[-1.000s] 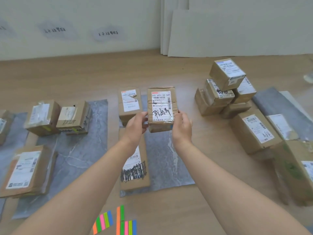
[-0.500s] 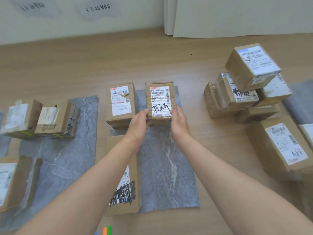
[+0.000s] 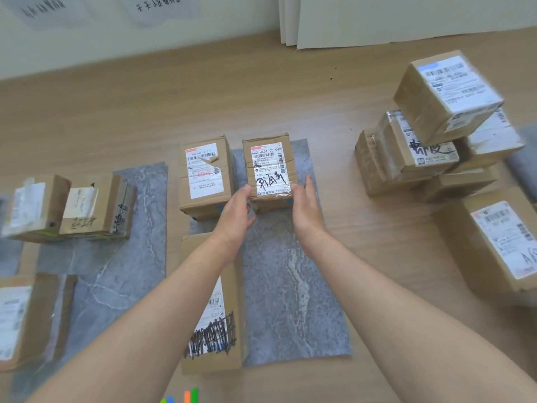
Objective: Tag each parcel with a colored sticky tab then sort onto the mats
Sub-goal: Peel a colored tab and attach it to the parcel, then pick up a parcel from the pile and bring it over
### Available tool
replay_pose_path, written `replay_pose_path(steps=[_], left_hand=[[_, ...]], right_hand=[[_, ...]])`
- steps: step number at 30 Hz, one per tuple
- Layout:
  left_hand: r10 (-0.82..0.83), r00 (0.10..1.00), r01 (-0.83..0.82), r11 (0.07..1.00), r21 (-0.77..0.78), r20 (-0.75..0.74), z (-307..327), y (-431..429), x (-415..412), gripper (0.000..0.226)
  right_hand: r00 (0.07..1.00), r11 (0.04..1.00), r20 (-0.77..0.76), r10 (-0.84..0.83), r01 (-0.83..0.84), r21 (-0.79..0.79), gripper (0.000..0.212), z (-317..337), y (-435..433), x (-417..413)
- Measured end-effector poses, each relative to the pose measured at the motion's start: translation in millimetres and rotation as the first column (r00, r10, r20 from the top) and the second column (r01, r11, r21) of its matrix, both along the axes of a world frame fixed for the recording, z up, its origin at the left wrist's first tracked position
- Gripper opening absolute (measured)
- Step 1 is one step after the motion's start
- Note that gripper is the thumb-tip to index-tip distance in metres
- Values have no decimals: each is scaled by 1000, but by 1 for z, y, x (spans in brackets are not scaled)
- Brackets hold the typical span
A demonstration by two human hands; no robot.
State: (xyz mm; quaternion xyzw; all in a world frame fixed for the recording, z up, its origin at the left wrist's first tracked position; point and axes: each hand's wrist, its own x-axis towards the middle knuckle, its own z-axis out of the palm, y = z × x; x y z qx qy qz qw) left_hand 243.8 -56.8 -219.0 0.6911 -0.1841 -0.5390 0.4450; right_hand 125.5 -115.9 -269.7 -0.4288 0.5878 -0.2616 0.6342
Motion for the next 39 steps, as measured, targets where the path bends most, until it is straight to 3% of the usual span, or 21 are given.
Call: replay_pose_path(steps=[5, 8, 25, 32, 39], left_hand=[[42, 999, -41, 998, -53, 12, 19, 15, 5, 51], [59, 998, -56, 995, -86, 24, 39, 28, 8, 51], [211, 968, -148, 915, -375, 134, 176, 199, 52, 52], [179, 970, -89, 892, -443, 165, 204, 302, 82, 53], [112, 979, -20, 886, -463, 172, 231, 381, 94, 52]], right_hand=[[1000, 992, -9, 10, -11, -124, 63, 23, 10, -2], [997, 978, -15, 70, -72, -197, 70, 47, 21, 2], [943, 878, 95, 318, -255, -405, 50, 195, 174, 62], [955, 850, 123, 270, -176, -496, 44, 236, 279, 88], [966, 848, 141, 216, -114, -518, 57, 264, 369, 97]])
